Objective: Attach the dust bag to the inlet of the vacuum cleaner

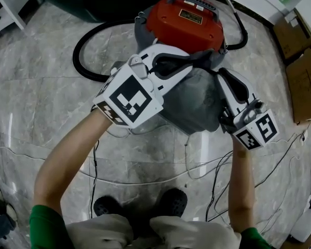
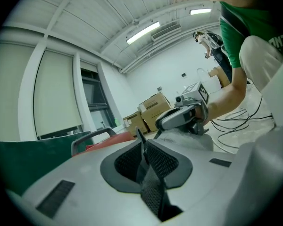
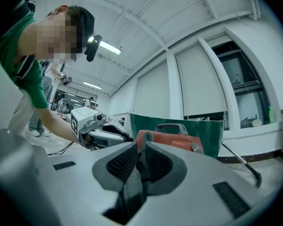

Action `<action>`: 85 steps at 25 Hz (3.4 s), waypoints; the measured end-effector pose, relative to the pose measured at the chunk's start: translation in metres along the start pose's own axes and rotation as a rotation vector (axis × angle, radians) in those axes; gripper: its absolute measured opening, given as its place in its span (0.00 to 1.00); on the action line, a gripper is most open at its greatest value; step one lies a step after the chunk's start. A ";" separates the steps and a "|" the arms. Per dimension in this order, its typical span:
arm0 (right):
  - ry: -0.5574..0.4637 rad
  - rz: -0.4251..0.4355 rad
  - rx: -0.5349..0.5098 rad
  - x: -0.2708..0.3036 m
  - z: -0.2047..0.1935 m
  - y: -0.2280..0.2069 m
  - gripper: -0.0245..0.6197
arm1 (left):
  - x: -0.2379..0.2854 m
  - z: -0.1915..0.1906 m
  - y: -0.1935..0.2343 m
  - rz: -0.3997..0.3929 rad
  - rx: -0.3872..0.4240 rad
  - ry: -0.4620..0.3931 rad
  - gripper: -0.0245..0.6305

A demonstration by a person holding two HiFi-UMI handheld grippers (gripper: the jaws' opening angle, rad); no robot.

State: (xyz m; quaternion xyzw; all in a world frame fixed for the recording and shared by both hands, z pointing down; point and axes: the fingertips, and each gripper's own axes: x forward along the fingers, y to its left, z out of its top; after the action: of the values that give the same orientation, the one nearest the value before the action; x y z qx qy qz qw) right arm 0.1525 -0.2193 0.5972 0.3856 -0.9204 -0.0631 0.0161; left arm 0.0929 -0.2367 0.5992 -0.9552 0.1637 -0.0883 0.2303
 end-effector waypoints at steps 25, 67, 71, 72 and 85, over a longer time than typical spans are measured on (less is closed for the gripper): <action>0.332 -0.036 0.037 0.005 0.157 0.025 0.10 | -0.051 0.125 0.054 0.075 -0.344 0.066 0.06; 0.342 -0.011 0.232 0.038 0.692 0.170 0.05 | -0.371 0.586 0.228 0.538 -0.758 0.019 0.04; 0.310 0.005 0.215 0.025 0.710 0.152 0.05 | -0.362 0.598 0.224 0.604 -0.777 0.014 0.04; 0.302 0.004 0.217 0.022 0.713 0.147 0.05 | -0.357 0.601 0.223 0.613 -0.782 0.016 0.04; 0.255 -0.046 0.267 -0.022 0.711 0.103 0.05 | -0.293 0.627 0.201 0.543 -0.743 0.067 0.04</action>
State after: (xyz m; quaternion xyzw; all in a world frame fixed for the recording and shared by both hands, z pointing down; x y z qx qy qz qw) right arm 0.0392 -0.0585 -0.0938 0.4100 -0.9021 0.1084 0.0799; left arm -0.0815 -0.0443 -0.0730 -0.8921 0.4359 0.0089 -0.1184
